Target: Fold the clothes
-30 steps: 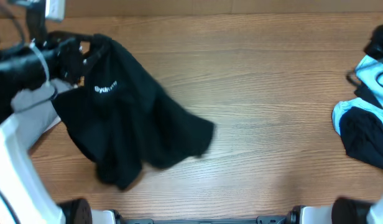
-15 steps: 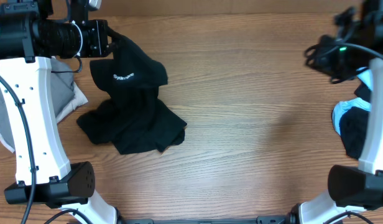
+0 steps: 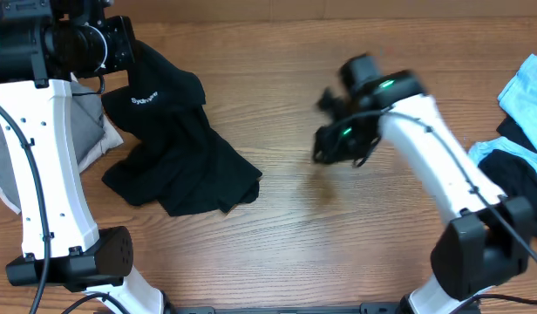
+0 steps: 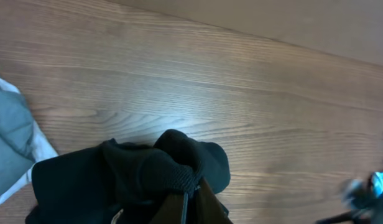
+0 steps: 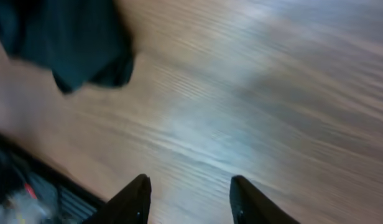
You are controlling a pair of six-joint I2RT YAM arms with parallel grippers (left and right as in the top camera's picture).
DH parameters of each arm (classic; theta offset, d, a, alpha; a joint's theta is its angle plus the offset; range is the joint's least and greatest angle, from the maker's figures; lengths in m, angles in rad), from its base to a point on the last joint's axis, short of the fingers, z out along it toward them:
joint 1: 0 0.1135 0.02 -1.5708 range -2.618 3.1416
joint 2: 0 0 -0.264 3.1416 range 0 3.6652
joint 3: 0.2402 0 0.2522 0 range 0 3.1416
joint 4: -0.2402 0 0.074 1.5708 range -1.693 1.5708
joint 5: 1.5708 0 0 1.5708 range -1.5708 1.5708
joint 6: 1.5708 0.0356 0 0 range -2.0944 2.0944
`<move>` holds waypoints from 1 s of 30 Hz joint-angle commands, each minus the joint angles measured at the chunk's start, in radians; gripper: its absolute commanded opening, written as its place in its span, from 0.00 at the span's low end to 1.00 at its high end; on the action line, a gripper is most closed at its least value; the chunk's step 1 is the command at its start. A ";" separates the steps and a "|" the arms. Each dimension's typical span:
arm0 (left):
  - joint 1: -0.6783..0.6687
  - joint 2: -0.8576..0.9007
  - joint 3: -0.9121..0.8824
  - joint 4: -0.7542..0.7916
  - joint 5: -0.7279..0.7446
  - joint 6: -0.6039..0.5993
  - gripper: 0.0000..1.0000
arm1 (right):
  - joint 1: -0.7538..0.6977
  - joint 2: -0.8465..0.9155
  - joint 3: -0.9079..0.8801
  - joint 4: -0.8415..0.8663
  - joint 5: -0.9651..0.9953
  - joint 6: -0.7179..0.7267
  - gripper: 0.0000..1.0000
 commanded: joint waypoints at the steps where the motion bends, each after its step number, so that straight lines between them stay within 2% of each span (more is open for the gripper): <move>1: -0.003 -0.011 0.008 0.010 -0.029 -0.029 0.04 | 0.118 -0.013 -0.082 0.063 -0.010 -0.109 0.53; 3: -0.003 -0.011 0.008 0.010 -0.029 -0.029 0.04 | 0.205 -0.013 -0.121 0.133 0.051 -0.120 0.62; 7: -0.003 -0.011 0.008 0.009 -0.029 -0.029 0.04 | 0.356 -0.012 -0.143 0.259 0.216 -0.123 0.69; 10: -0.003 -0.011 0.008 0.007 -0.029 -0.029 0.04 | 0.449 -0.011 -0.143 0.361 0.281 -0.124 0.78; 14: -0.003 -0.011 0.008 0.001 -0.029 -0.028 0.04 | 0.533 0.007 -0.143 0.442 0.323 -0.130 0.80; 21: -0.003 -0.011 0.008 0.000 -0.028 -0.029 0.04 | 0.595 0.084 -0.143 0.536 0.326 -0.130 0.78; 24: -0.003 -0.011 0.008 0.000 -0.028 -0.028 0.04 | 0.619 0.116 -0.143 0.591 0.330 -0.129 0.71; 30: -0.003 -0.011 0.008 -0.002 -0.028 -0.028 0.04 | 0.655 0.195 -0.143 0.662 0.377 -0.125 0.64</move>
